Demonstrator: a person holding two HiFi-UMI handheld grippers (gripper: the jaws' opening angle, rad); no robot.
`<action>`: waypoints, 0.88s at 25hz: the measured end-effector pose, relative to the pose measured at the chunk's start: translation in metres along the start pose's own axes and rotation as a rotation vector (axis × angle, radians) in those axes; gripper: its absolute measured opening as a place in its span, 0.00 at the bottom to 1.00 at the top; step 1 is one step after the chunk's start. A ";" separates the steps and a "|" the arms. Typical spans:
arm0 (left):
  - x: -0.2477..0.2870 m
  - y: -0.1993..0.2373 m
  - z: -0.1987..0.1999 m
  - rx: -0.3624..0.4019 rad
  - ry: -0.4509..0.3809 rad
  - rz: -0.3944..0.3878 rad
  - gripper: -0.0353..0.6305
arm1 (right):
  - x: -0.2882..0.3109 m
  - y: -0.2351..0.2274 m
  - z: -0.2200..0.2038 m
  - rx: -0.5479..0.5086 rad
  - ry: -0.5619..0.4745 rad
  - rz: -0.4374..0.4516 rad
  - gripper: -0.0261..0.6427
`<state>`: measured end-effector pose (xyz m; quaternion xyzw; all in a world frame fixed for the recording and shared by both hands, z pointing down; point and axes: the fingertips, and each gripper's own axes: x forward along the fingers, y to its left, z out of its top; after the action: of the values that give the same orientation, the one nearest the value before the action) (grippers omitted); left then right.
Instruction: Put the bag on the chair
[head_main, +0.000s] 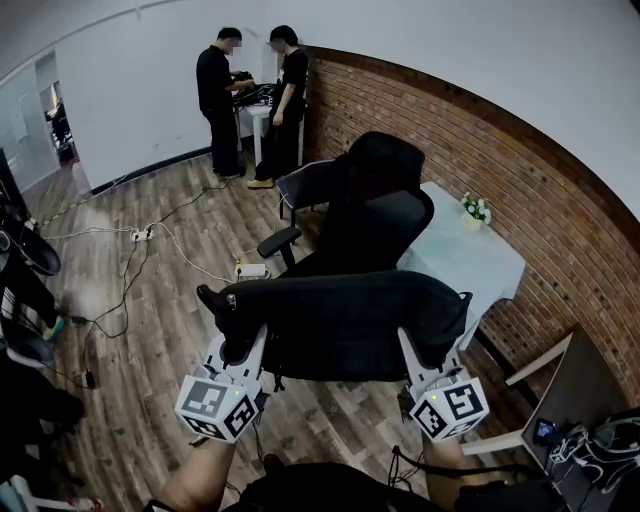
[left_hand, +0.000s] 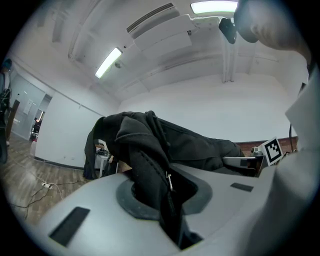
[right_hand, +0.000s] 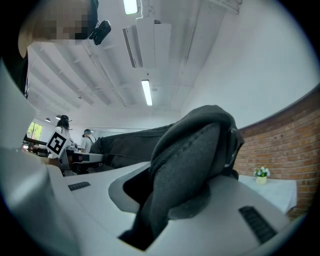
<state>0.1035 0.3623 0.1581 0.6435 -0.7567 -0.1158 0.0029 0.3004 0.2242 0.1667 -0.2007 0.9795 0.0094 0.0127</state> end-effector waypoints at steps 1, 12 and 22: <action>-0.001 0.002 0.001 0.000 -0.001 -0.001 0.13 | 0.001 0.002 0.000 0.001 0.002 0.000 0.17; -0.006 0.035 0.009 -0.006 -0.007 -0.028 0.13 | 0.023 0.027 0.002 0.005 0.009 -0.010 0.17; -0.006 0.068 0.009 -0.036 -0.011 -0.046 0.13 | 0.048 0.044 -0.004 -0.007 0.015 -0.062 0.17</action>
<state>0.0373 0.3794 0.1624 0.6600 -0.7394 -0.1330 0.0080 0.2389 0.2456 0.1697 -0.2311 0.9729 0.0109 0.0050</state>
